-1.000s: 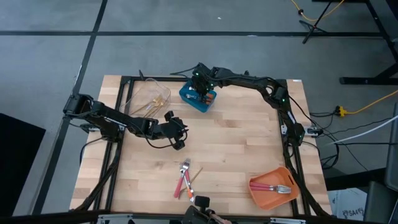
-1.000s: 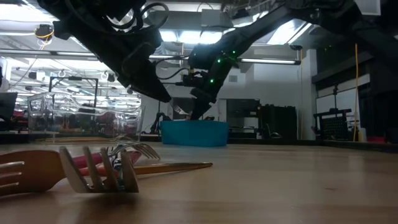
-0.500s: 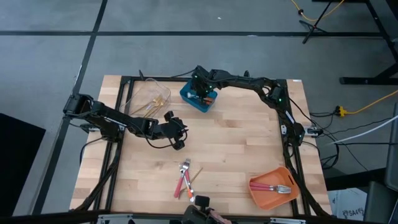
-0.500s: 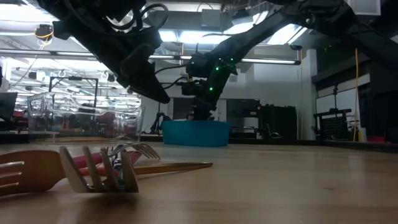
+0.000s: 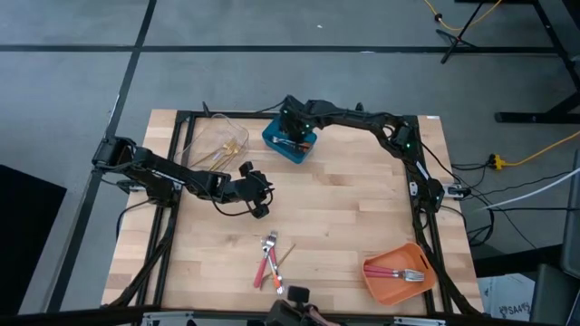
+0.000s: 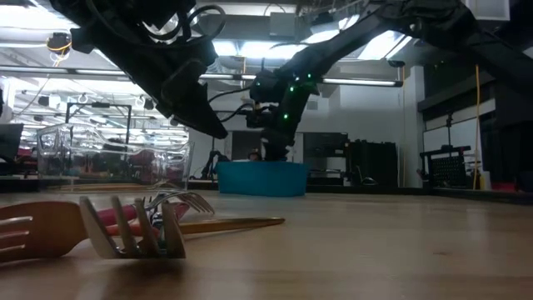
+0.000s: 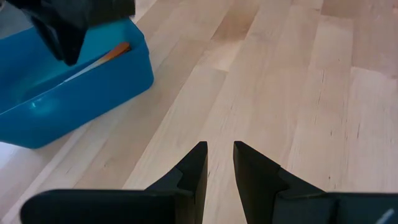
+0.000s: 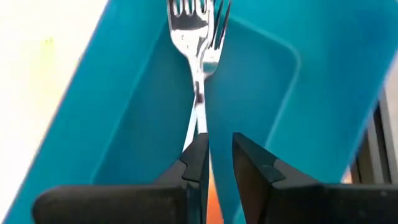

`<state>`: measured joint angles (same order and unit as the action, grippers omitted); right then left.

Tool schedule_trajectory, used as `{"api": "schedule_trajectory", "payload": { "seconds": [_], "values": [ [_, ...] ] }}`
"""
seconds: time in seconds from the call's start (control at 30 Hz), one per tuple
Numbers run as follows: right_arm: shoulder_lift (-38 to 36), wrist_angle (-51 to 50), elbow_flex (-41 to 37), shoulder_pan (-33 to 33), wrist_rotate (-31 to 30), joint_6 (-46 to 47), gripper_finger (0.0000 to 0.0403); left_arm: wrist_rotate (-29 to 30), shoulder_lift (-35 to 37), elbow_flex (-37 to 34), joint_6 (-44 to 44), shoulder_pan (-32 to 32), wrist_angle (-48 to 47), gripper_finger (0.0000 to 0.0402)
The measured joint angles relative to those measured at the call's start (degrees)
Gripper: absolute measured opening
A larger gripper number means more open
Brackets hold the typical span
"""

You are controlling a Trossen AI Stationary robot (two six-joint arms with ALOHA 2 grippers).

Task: Sort silverware by color (type)
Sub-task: Put the pink fork into the orange bin

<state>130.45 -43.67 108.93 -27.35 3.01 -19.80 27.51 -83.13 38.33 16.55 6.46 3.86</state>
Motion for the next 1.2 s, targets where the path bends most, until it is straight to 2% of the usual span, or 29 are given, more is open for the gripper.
{"api": "schedule_trajectory", "payload": {
  "seconds": [0.23, 0.57, 0.73, 0.93, 1.07, 1.2],
  "values": [
    [0.0, -13.8, 8.6, 0.0, 1.7, -0.1, 0.006, -0.1, 0.0, 0.0, -0.4, 1.5, 1.0, 0.0071],
    [-0.1, -24.5, 20.4, 0.0, 1.8, 0.2, 0.006, -0.2, 0.0, 0.2, 1.6, 6.4, 4.2, 0.0071],
    [-1.2, -29.1, 22.4, 0.1, 2.3, 0.3, 0.006, -0.2, 0.0, 3.4, 2.9, 8.9, 3.2, 0.0071],
    [-6.3, -32.5, 22.5, 1.2, 2.6, 0.4, 0.006, -0.3, 0.0, 11.5, 6.4, 11.0, -9.3, 0.0071],
    [-10.3, -34.9, 22.5, 2.8, 2.6, 0.5, 0.006, -1.0, 0.0, 16.8, 14.0, 12.1, -19.2, 0.0071],
    [-15.0, -39.0, 21.4, 4.9, 2.5, 0.5, 0.006, -4.0, 0.0, 20.4, 22.4, 13.5, -24.3, 0.0071]
  ]
}}
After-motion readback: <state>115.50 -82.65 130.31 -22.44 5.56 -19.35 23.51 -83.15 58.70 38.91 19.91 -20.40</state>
